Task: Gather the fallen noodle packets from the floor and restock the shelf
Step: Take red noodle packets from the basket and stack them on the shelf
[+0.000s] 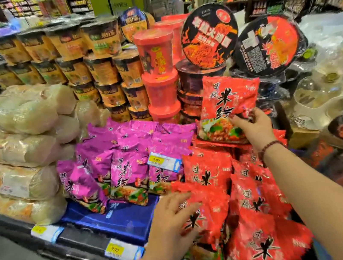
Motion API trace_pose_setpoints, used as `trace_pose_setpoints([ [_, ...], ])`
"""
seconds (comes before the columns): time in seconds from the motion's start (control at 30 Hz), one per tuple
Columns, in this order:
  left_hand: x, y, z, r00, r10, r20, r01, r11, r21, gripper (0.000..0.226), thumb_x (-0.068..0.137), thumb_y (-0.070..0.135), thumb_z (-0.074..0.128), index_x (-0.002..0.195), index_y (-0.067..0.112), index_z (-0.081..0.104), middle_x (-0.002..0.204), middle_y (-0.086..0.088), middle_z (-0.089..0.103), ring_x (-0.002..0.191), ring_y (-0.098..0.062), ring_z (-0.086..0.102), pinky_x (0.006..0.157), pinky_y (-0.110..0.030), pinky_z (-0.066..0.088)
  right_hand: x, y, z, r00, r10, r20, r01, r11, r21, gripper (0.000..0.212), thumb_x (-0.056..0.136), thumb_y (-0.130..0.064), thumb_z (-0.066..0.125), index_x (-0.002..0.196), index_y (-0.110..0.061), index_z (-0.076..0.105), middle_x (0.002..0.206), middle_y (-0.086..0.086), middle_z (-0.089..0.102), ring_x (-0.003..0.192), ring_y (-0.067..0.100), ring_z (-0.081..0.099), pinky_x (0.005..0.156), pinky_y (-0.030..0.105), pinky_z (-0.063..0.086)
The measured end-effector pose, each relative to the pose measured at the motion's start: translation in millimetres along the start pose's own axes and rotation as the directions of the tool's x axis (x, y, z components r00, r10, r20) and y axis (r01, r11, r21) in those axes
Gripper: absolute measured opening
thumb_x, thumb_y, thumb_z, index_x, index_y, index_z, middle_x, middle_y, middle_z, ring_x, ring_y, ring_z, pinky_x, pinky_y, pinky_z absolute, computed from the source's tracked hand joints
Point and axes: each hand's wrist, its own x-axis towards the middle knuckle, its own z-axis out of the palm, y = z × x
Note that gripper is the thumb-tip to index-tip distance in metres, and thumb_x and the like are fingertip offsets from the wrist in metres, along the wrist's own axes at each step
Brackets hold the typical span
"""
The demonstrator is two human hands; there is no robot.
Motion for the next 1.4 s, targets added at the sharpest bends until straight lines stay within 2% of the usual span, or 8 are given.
trace_pose_setpoints([
  [0.1,-5,-8,13,0.998,0.045,0.043,-0.045,0.999,-0.015,0.041,0.08,0.049,0.07,0.118,0.035,0.063,0.13,0.009,0.056,0.116,-0.016,0.053,0.101,-0.03,0.04,33,9,9,0.999,-0.039,-0.033,0.037,0.998,-0.054,0.021,0.082,-0.009,0.072,0.088,-0.016,0.054,0.081,-0.003,0.06,0.068,0.004,0.055,0.067,0.019,0.048],
  [0.27,-9,-15,18,0.994,0.08,0.076,-0.08,0.997,0.0,0.037,0.09,0.055,0.059,0.123,0.037,0.059,0.13,0.011,0.055,0.114,-0.011,0.053,0.095,-0.025,0.047,65,27,27,0.998,-0.068,0.005,0.068,0.994,-0.084,0.027,0.087,0.001,0.064,0.11,-0.006,0.052,0.09,-0.002,0.06,0.076,0.001,0.055,0.07,0.008,0.048],
  [0.4,-10,-15,18,0.993,0.048,0.104,-0.048,0.999,0.0,0.044,0.086,0.055,0.063,0.127,0.04,0.055,0.132,0.014,0.054,0.117,-0.009,0.053,0.089,-0.028,0.053,68,50,34,0.996,-0.091,0.02,0.093,0.961,-0.261,0.033,0.086,-0.01,0.065,0.116,-0.007,0.051,0.105,0.003,0.057,0.095,0.016,0.055,0.086,0.029,0.043],
  [0.5,-9,-15,18,0.993,0.039,0.11,-0.038,0.999,-0.01,0.044,0.088,0.058,0.06,0.128,0.042,0.052,0.133,0.016,0.053,0.117,-0.008,0.051,0.087,-0.031,0.055,67,56,35,0.998,-0.052,0.024,0.057,0.936,-0.346,0.038,0.087,-0.016,0.065,0.12,-0.007,0.049,0.109,0.003,0.055,0.099,0.017,0.05,0.084,0.026,0.036],
  [0.73,-12,-12,18,0.992,0.001,0.128,0.002,1.0,-0.022,0.041,0.087,0.057,0.058,0.126,0.043,0.056,0.133,0.019,0.055,0.12,-0.007,0.048,0.093,-0.03,0.05,64,45,28,0.999,0.016,-0.029,-0.027,0.901,-0.432,0.046,0.083,-0.022,0.071,0.122,-0.008,0.052,0.111,0.004,0.06,0.106,0.022,0.056,0.083,0.026,0.039],
  [0.93,-4,-9,7,0.981,0.015,0.192,-0.014,1.0,-0.004,0.043,0.084,0.055,0.059,0.124,0.04,0.057,0.127,0.014,0.06,0.115,-0.011,0.052,0.092,-0.033,0.052,34,26,13,0.996,0.09,-0.026,-0.091,0.873,-0.48,0.066,0.085,-0.032,0.07,0.139,-0.007,0.043,0.136,0.01,0.053,0.123,0.026,0.051,0.101,0.035,0.04],
  [1.1,6,-7,-11,0.966,0.045,0.256,-0.046,0.999,-0.002,0.041,0.083,0.051,0.058,0.115,0.029,0.069,0.116,0.007,0.065,0.108,-0.017,0.059,0.092,-0.035,0.049,-28,0,11,0.991,-0.025,0.134,0.096,0.823,-0.56,0.059,0.085,-0.025,0.07,0.136,-0.007,0.046,0.135,0.009,0.053,0.124,0.024,0.05,0.103,0.034,0.039],
  [1.4,-30,-20,-94,0.975,0.007,0.224,-0.023,0.997,0.068,0.046,0.083,0.037,0.06,0.122,0.013,0.066,0.115,-0.007,0.066,0.106,-0.028,0.061,0.084,-0.039,0.054,-191,-18,40,0.876,-0.205,0.437,0.474,0.536,-0.698,0.056,0.082,-0.028,0.072,0.131,-0.008,0.052,0.129,0.011,0.056,0.121,0.029,0.048,0.103,0.036,0.033],
])
